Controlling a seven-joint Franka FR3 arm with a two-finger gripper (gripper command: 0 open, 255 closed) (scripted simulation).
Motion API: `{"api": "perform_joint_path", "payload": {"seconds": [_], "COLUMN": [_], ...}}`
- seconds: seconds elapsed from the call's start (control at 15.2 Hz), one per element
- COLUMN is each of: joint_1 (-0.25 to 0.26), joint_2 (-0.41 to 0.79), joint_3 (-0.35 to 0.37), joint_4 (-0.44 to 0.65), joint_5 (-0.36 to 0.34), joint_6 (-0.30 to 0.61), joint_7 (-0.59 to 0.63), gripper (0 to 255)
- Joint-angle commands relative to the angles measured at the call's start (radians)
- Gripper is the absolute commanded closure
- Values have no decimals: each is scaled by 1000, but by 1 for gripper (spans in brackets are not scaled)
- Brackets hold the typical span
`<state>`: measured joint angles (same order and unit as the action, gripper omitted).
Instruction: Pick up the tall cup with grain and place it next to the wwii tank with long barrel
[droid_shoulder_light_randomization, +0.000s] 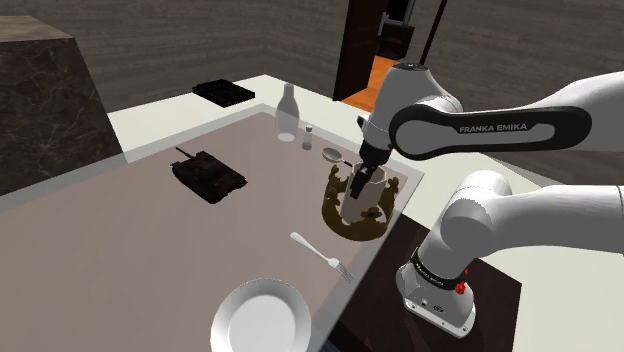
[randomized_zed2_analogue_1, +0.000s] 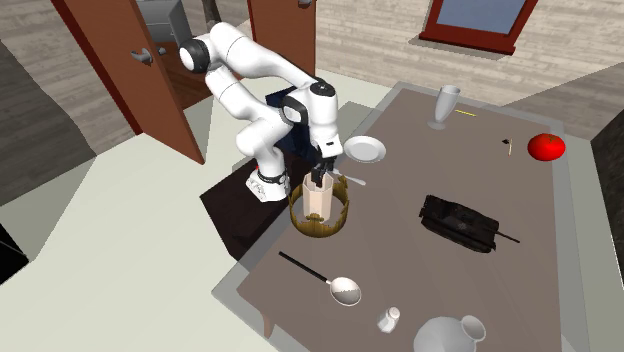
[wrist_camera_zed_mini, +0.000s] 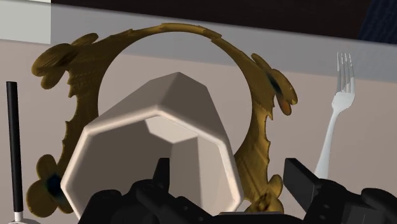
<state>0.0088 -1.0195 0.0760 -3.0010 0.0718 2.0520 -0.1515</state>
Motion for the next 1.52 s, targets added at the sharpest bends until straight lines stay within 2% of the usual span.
{"api": "perform_joint_path", "payload": {"seconds": [0.0,0.07,0.66,1.45], "joint_1": [0,0,0,-8], "joint_2": [0,0,0,-34], "joint_3": [0,0,0,-10], "joint_4": [0,0,0,148], "joint_5": [0,0,0,-12], "joint_6": [0,0,0,-182], "joint_7": [0,0,0,0], "gripper": [0,255,255,255]}}
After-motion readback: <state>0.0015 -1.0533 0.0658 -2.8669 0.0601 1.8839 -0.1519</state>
